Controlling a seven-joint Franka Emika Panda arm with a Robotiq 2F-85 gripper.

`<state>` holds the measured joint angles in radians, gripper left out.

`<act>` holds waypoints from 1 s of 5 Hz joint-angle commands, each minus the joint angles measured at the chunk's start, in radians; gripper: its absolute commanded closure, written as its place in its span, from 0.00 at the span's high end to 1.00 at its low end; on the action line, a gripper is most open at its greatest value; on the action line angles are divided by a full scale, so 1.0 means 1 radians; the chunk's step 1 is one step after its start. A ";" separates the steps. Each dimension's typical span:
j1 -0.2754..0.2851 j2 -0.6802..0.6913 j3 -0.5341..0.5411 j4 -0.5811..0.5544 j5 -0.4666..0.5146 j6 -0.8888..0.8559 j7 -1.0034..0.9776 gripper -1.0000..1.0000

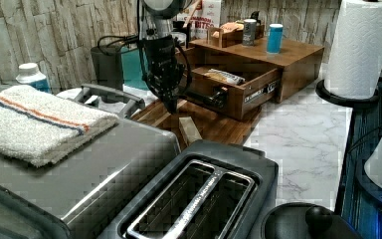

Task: Close the drawer.

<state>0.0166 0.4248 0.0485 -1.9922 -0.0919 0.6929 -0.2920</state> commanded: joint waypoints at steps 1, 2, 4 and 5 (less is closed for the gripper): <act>-0.081 -0.098 -0.039 0.086 -0.036 -0.033 -0.248 0.00; -0.117 -0.122 -0.065 0.060 -0.029 -0.013 -0.337 0.00; -0.264 -0.086 -0.111 0.092 0.082 -0.051 -0.553 0.00; -0.329 -0.072 -0.149 0.096 0.119 -0.029 -0.614 0.00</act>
<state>-0.1677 0.3848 0.0161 -1.9863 0.0145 0.6685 -0.8442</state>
